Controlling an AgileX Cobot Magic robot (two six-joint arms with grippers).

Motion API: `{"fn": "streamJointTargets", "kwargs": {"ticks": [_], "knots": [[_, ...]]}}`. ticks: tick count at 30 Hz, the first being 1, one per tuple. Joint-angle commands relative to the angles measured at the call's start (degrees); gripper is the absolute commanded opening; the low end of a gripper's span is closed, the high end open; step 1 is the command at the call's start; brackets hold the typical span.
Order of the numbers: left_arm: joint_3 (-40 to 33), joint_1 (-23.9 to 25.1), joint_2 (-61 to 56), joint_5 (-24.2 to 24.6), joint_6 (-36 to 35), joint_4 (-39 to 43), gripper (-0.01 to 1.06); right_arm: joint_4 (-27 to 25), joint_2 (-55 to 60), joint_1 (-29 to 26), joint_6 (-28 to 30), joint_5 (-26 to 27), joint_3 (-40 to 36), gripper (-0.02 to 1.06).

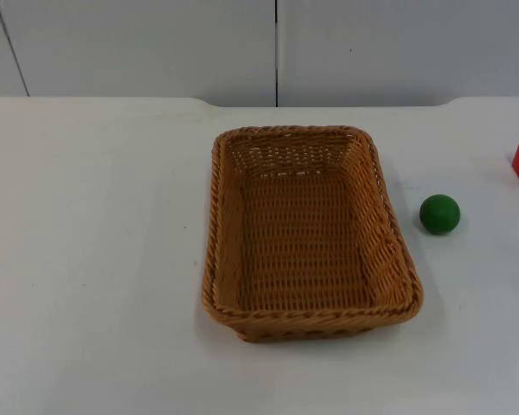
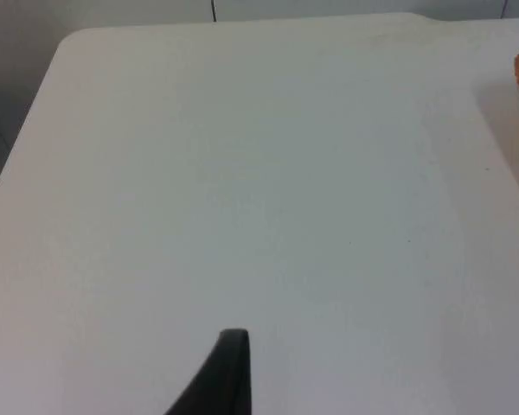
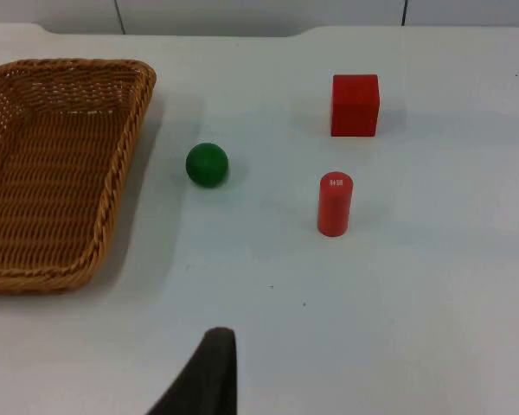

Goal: Pick up the basket with the left hand and place the object to the left of the red cylinder into the basket with the right hand.

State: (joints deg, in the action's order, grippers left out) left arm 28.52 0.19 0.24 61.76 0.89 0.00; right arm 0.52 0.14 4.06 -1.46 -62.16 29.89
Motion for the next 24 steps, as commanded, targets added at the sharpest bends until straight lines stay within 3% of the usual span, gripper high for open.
{"fn": "streamJointTargets", "kwargs": {"ticks": [1,10,24], "knots": [[-0.26,-0.13,-0.24,-0.17,-0.11,-0.59,1.05,-0.88,-0.14,-0.37,0.33,0.53,-0.32,1.05],[1.93,-0.13,3.86,-1.17,-0.11,-3.69,1.05,-2.27,3.58,-0.37,0.43,2.54,3.62,1.05],[11.42,-0.13,31.99,-11.49,-0.11,-3.93,1.05,-2.15,34.00,-0.37,0.68,12.75,14.63,1.05]]}}
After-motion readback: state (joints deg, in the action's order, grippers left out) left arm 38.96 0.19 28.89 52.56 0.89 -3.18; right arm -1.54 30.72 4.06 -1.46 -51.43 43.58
